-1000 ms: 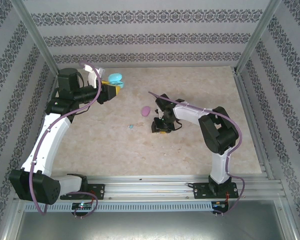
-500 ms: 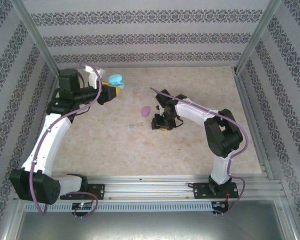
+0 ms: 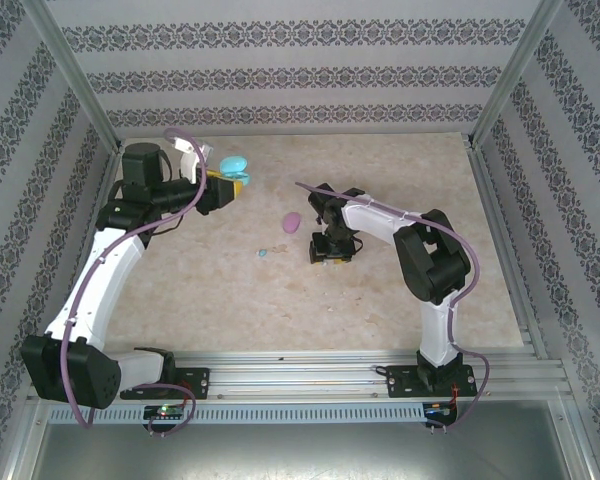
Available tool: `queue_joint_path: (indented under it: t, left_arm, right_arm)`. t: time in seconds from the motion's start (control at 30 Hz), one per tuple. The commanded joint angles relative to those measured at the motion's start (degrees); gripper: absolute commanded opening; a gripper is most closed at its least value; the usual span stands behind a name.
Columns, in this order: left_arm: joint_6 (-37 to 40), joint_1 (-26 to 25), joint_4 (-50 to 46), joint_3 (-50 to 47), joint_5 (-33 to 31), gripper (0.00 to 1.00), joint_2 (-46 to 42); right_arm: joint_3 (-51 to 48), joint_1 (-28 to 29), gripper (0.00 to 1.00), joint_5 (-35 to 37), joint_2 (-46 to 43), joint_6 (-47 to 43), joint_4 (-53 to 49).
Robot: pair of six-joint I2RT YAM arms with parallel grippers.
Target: Insert wireless bluetooth earbuds into charging case
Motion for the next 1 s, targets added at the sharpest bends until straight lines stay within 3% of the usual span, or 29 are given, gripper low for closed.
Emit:
queue_joint_path:
  t: [0.0,0.2,0.4,0.77,0.97]
  left_arm:
    - [-0.26,0.78,2.52,-1.61,1.95,0.07,-1.31]
    - [-1.8,0.78,4.31,-4.13,2.76,0.07,-1.96]
    - [-1.73,0.74,3.85,-5.18,2.7,0.06,-3.09]
    - [-1.72,0.73,3.87,-5.23,2.69,0.06,-3.28]
    - [-2.12,0.67,4.31,-5.47,3.15,0.06,-2.85]
  right_arm:
    - [1.71,0.49,0.51,3.18,0.11,-1.11,-2.54]
    - [3.05,-0.11,0.54,4.29,2.3,-1.93,-4.51]
    - [-5.53,-5.54,0.54,-6.38,-0.16,2.82,4.3]
    - [-9.6,-8.2,0.54,2.08,-3.78,-0.88,-0.02]
    - [-10.7,-7.26,0.49,-1.79,-7.29,0.35,2.53]
